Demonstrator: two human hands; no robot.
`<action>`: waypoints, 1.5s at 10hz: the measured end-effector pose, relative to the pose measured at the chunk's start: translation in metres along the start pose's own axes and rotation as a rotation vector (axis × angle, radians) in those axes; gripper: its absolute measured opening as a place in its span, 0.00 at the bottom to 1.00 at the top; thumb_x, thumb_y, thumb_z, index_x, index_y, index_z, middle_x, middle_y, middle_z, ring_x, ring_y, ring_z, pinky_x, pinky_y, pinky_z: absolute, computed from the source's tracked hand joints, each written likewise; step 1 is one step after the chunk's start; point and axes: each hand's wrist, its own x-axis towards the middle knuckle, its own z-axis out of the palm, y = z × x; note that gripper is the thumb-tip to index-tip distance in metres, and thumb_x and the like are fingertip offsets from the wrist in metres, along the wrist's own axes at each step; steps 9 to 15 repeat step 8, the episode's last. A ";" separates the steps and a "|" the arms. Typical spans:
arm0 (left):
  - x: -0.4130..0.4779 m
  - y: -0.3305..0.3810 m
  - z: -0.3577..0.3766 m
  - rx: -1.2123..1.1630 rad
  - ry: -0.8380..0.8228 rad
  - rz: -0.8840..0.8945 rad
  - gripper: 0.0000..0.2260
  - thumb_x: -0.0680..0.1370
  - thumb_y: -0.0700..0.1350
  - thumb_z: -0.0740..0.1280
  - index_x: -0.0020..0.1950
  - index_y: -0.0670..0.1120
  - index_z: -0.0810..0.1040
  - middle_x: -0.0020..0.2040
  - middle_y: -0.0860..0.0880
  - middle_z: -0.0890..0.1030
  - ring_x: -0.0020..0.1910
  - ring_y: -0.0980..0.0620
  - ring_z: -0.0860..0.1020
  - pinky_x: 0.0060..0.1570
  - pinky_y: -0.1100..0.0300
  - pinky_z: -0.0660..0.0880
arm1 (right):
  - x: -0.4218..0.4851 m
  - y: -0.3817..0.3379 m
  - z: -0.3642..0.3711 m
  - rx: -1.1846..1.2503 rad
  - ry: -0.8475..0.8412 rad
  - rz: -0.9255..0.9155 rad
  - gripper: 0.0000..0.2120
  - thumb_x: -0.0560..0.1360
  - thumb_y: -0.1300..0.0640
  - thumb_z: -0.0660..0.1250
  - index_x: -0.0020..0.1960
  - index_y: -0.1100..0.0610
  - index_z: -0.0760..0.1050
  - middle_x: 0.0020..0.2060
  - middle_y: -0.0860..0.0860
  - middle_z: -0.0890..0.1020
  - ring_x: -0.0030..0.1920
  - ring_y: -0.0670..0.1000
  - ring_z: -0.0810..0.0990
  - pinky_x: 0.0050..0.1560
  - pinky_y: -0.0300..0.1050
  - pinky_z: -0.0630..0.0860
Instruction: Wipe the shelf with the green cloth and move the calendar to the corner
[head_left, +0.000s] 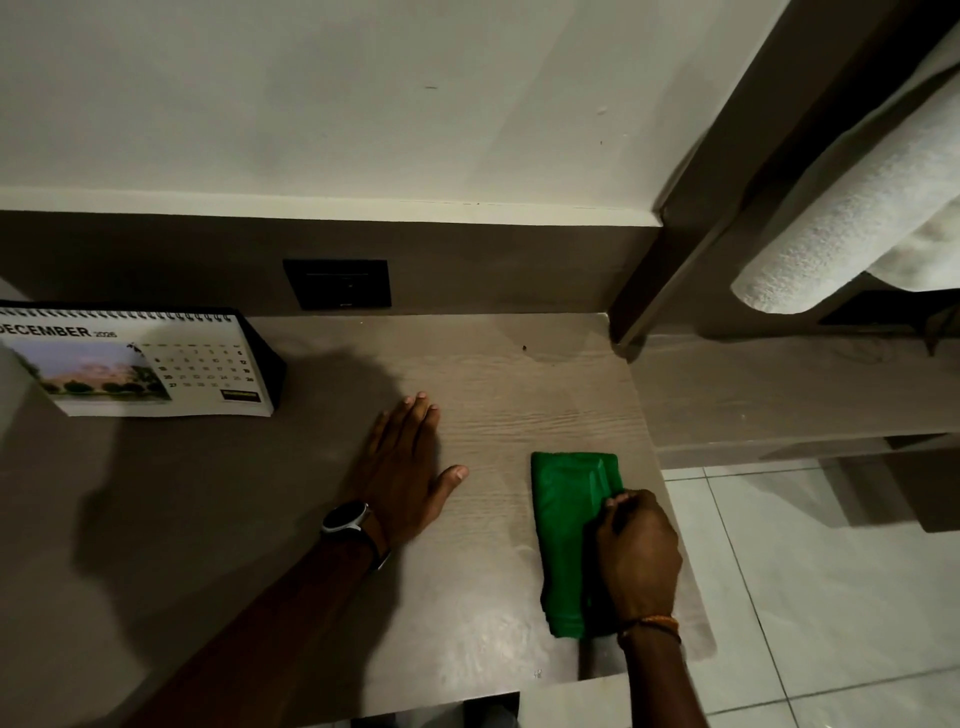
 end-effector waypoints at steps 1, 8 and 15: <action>0.001 -0.001 0.001 0.000 0.014 0.004 0.38 0.79 0.68 0.49 0.80 0.44 0.54 0.82 0.43 0.54 0.81 0.46 0.51 0.79 0.45 0.50 | -0.003 0.006 0.005 -0.106 0.079 -0.221 0.13 0.80 0.55 0.67 0.62 0.60 0.75 0.61 0.62 0.77 0.61 0.66 0.76 0.61 0.59 0.75; 0.000 0.004 -0.004 -0.033 -0.037 -0.044 0.39 0.77 0.68 0.53 0.81 0.44 0.52 0.82 0.44 0.52 0.81 0.45 0.50 0.79 0.47 0.47 | -0.019 0.004 -0.003 -0.156 -0.319 -0.397 0.39 0.78 0.27 0.43 0.82 0.45 0.37 0.82 0.45 0.36 0.81 0.52 0.34 0.79 0.66 0.43; 0.000 0.004 -0.004 -0.033 -0.037 -0.044 0.39 0.77 0.68 0.53 0.81 0.44 0.52 0.82 0.44 0.52 0.81 0.45 0.50 0.79 0.47 0.47 | -0.019 0.004 -0.003 -0.156 -0.319 -0.397 0.39 0.78 0.27 0.43 0.82 0.45 0.37 0.82 0.45 0.36 0.81 0.52 0.34 0.79 0.66 0.43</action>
